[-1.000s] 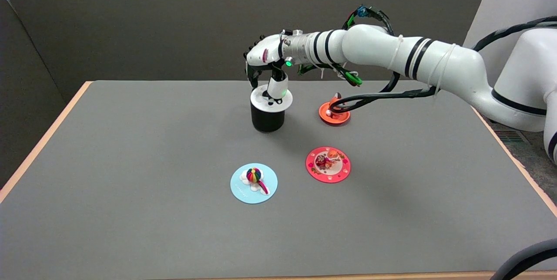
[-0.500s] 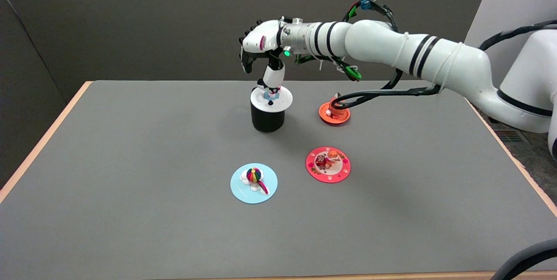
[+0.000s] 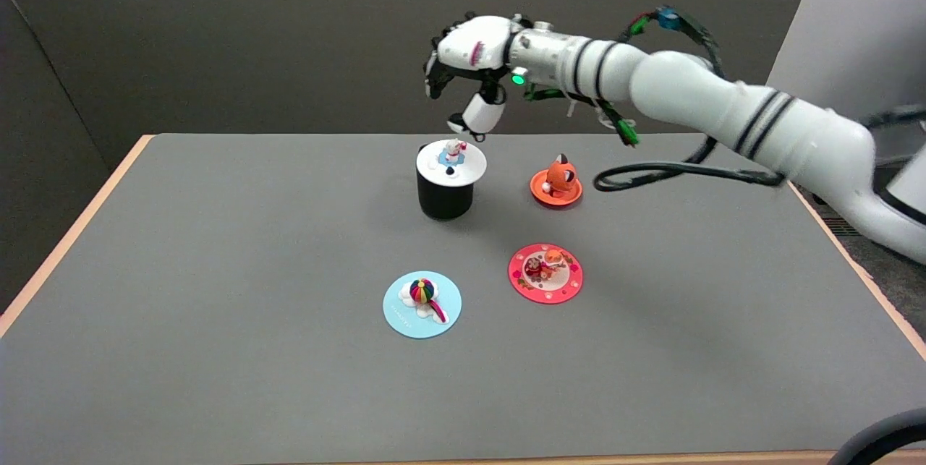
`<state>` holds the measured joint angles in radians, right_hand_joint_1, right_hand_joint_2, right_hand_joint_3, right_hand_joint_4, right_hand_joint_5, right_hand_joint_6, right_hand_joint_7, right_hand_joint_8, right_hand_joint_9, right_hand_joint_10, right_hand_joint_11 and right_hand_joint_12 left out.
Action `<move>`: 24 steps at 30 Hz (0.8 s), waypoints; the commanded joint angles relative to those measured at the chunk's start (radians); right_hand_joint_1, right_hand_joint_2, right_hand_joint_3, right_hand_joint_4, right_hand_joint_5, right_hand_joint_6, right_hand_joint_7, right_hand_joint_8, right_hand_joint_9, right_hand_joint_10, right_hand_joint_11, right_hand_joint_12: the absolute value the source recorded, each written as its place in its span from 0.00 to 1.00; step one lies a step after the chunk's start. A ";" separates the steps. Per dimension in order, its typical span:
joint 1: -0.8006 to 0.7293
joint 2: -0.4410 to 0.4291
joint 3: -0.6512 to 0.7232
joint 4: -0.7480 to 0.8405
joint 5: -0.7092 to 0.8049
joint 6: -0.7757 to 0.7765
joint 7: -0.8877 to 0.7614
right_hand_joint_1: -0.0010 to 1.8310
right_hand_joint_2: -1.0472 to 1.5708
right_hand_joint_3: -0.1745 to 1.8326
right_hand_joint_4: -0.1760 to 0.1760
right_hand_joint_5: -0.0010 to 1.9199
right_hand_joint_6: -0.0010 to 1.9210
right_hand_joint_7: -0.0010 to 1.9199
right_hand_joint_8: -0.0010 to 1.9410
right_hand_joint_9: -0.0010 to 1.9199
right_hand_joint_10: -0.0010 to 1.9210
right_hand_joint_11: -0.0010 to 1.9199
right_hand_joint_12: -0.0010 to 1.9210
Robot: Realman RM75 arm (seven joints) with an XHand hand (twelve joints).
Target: Place the white cup lid onto the cup.
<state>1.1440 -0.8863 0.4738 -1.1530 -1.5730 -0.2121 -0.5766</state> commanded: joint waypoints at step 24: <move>-1.329 0.246 1.374 -0.458 -0.137 0.188 0.054 0.49 0.63 0.55 0.32 0.41 0.15 0.43 0.11 0.40 0.12 0.18 0.51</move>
<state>0.3047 -0.6494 1.3663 -1.4727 -1.6878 -0.1082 -0.5376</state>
